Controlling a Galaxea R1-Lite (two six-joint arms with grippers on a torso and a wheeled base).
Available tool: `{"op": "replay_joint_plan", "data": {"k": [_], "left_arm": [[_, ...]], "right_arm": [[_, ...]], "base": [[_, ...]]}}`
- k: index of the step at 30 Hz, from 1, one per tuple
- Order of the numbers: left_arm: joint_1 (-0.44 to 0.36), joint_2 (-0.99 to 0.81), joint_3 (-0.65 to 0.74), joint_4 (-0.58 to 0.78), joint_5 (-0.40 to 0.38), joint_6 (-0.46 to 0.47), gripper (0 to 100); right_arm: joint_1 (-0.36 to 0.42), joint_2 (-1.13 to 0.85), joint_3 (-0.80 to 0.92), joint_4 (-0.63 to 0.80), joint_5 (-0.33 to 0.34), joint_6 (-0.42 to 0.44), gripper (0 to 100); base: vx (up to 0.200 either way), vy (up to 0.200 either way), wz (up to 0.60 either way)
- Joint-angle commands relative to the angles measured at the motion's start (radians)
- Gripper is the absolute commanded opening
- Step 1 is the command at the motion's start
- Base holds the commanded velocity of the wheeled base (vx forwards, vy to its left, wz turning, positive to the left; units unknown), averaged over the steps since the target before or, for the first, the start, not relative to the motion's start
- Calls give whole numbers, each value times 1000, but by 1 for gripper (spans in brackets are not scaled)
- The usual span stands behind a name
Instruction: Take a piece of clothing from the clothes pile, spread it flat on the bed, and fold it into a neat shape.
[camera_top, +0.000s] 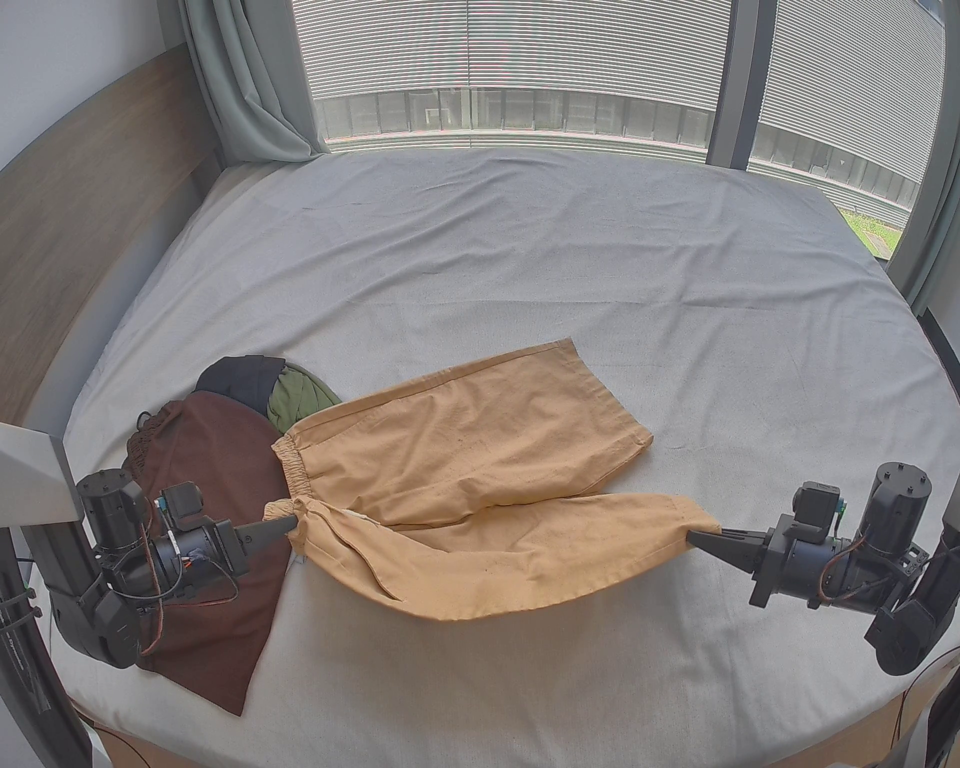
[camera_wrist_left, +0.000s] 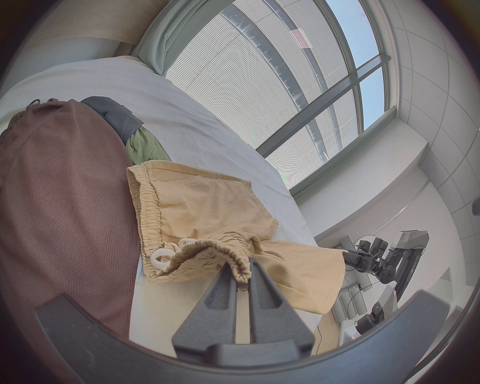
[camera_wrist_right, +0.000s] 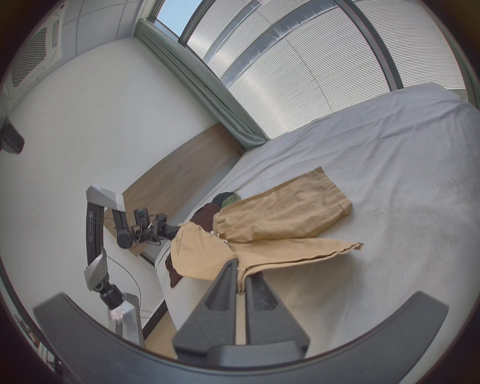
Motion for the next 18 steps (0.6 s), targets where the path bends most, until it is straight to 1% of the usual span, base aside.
{"op": "replay_joint_plan", "data": {"k": [1, 4, 8, 13, 17, 18], "left_arm": [[-4, 0, -13, -1, 5, -19, 0], [-2, -4, -19, -1, 5, -28, 0], [-1, -6, -19, -1, 20, -29, 0], [-5, -4, -43, -1, 63, -37, 0], [-7, -7, -47, -1, 69, -48, 0], [-4, -7, -48, -1, 69, -48, 0]], "right_arm": [[2, 3, -65, -1, -3, 38, 0], [2, 6, -123, -1, -6, 83, 0], [2, 35, -215, 1, -30, 150, 0], [-7, 104, -327, 4, -30, 161, 0], [-10, 139, -384, 4, -30, 172, 0], [-13, 153, -412, 4, -30, 193, 0]], "base": [[0, 0, 0], [0, 0, 0], [0, 0, 0], [0, 0, 0], [0, 0, 0], [0, 0, 0]]}}
